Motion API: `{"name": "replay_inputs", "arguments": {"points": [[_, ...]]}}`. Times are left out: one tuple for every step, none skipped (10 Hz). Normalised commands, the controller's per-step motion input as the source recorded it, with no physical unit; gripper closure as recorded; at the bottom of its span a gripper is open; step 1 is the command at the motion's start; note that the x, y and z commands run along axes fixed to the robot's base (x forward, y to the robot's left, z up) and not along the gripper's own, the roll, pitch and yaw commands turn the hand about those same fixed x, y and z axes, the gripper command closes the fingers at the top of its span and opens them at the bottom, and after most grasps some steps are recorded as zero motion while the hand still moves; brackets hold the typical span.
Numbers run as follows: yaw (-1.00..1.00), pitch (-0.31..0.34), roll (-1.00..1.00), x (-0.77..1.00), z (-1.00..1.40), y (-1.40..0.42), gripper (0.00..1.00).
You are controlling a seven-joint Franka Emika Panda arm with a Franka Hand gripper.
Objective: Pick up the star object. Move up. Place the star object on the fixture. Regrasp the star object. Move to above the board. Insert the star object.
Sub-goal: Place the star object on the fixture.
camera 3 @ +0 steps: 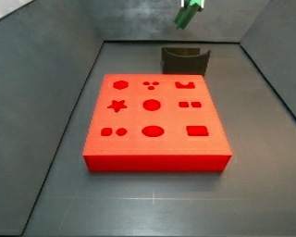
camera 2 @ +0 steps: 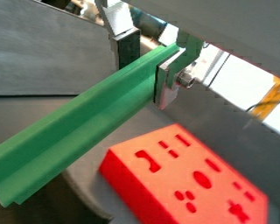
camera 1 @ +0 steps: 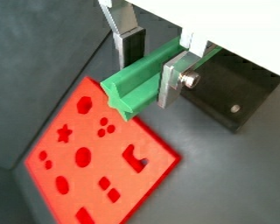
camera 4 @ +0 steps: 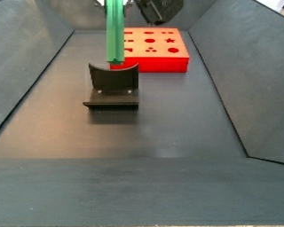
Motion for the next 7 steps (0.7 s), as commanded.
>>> {"name": "replay_inputs", "arguments": {"points": [[-0.20, 0.129, -0.89, 0.07, -0.02, 0.04, 1.00], [-0.20, 0.086, -0.65, 0.08, -0.02, 0.04, 1.00], [-0.19, 0.056, -0.46, 0.08, -0.02, 0.04, 1.00], [-0.18, 0.021, -0.27, 0.07, -0.01, 0.03, 1.00], [-0.17, -0.002, -0.22, 0.07, 0.00, 0.03, 1.00], [-0.17, -0.097, -0.23, 0.09, -1.00, 0.13, 1.00], [-0.15, -0.107, -0.22, 0.09, -1.00, 0.13, 1.00]]}}
